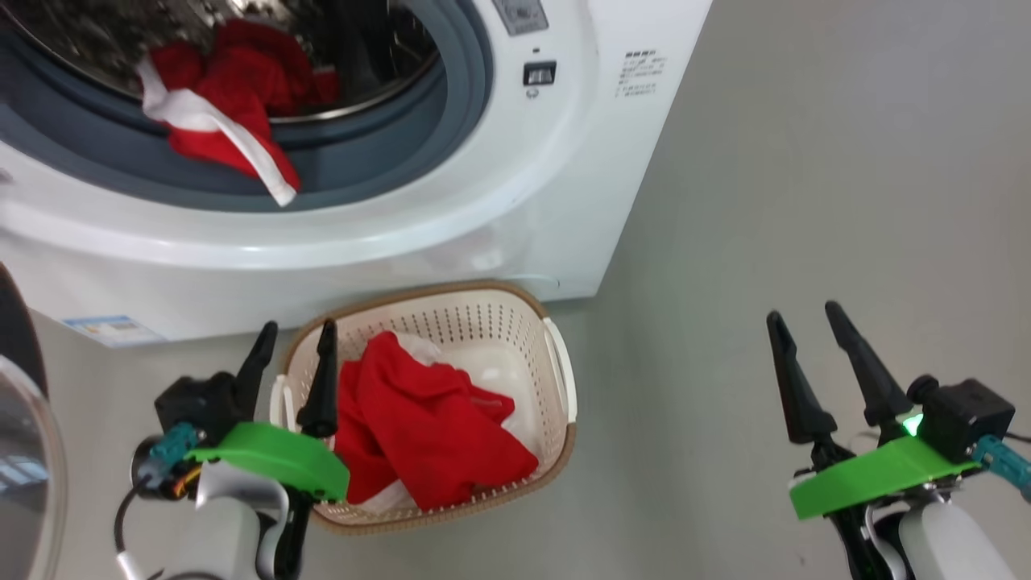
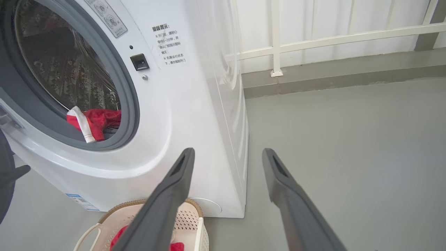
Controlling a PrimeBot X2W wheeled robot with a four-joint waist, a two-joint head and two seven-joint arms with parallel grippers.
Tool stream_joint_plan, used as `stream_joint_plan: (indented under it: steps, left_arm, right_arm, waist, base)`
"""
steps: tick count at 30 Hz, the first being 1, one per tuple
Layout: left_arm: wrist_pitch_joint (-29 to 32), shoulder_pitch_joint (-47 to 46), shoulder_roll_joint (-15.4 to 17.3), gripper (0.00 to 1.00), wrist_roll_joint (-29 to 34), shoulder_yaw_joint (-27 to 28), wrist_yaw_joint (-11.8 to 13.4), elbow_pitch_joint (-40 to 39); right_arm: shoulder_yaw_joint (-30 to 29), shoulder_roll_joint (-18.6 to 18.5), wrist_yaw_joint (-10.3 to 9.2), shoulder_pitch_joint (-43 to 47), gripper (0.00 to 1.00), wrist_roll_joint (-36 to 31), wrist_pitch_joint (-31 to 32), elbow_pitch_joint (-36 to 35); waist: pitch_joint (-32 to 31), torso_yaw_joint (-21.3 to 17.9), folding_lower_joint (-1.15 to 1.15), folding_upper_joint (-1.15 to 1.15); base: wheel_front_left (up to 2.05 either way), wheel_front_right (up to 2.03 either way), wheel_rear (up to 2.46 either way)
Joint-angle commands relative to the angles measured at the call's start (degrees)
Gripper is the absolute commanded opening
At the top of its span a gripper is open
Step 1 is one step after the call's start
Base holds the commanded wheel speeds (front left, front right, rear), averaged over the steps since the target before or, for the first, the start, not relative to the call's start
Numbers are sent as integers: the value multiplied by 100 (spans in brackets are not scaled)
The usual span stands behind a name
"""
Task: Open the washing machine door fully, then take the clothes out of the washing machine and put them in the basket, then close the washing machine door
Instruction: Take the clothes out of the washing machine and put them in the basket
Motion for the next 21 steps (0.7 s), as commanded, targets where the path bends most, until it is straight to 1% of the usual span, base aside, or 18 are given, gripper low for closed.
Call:
stream_joint_plan:
  steps: [1, 6, 12, 21]
  left_arm:
    - [-69, 181, 134, 100, 82, 209, -12, -231]
    - [-69, 571, 134, 100, 251, 321, 22, -727]
    - [-69, 1055, 134, 100, 288, 480, 47, -1279]
    - [-69, 1766, 134, 100, 385, 615, 153, -2051]
  right_arm:
    - [85, -54, 43, 125, 100, -39, -36, -99]
    - [21, -49, 43, 365, 100, -59, -36, -91]
    - [-18, -46, 43, 636, 100, -87, -36, -79]
    - [-94, -57, 43, 925, 100, -98, -36, -108]
  waist:
    - [-313, 42, 0, 0]
    - [-600, 93, 0, 0]
    - [-906, 141, 0, 0]
    - [-1151, 192, 0, 0]
  base:
    - [0, 0, 0]
    - [0, 0, 0]
    - [0, 0, 0]
    - [0, 0, 0]
